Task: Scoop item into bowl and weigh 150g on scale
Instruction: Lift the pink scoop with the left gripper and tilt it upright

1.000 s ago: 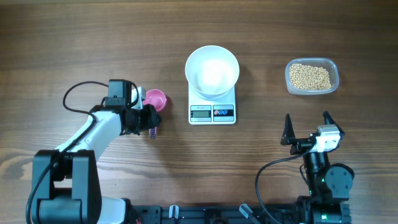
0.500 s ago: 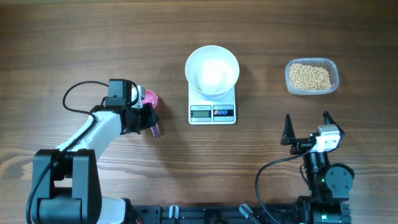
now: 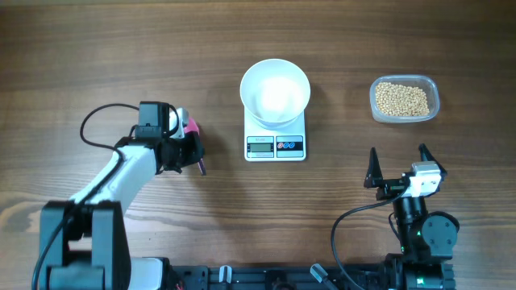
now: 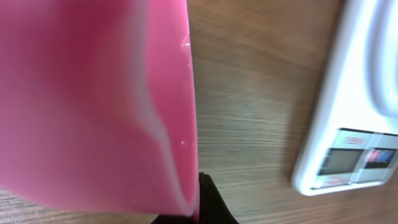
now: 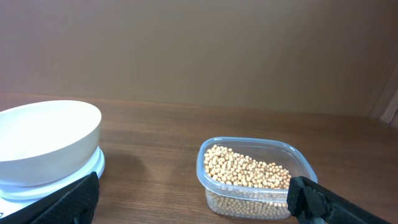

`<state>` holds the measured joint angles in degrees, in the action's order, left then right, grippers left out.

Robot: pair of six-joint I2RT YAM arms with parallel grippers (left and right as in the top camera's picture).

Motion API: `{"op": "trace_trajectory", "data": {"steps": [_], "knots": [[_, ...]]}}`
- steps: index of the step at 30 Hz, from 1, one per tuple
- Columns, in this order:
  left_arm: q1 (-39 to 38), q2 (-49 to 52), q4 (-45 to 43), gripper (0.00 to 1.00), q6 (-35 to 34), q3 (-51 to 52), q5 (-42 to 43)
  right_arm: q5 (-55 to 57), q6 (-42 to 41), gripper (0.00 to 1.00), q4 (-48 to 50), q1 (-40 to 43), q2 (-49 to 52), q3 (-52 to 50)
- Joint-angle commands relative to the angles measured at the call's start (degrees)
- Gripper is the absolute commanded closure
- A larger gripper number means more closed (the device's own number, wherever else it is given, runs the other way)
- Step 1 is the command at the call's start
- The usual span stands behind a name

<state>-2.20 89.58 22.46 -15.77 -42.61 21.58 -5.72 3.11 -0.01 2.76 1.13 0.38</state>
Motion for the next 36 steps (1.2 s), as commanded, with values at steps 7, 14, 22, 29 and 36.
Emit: {"op": "trace_trajectory", "data": {"steps": [7,14,22,29,36], "knots": [[-0.26,-15.85,-0.24,0.96,-8.02,0.22,3.56,0.85,-0.13,0.00,0.15,-0.33,0.02,-0.07],[-0.26,-27.19,-0.90,0.96,-12.24,0.22,7.80,0.85,-0.13,0.00,0.15,-0.33,0.02,-0.09],[-0.26,-37.24,-0.87,0.96,-15.19,0.22,11.28,0.85,-0.15,0.00,0.15,-0.33,0.02,-0.07],[-0.26,-40.04,-0.83,0.96,-15.19,0.22,15.13,0.83,-0.11,0.00,0.15,-0.33,0.02,-0.09],[-0.28,-40.04,-0.83,0.96,-15.19,0.22,18.75,0.85,-0.13,0.00,0.15,-0.35,0.02,-0.09]]}}
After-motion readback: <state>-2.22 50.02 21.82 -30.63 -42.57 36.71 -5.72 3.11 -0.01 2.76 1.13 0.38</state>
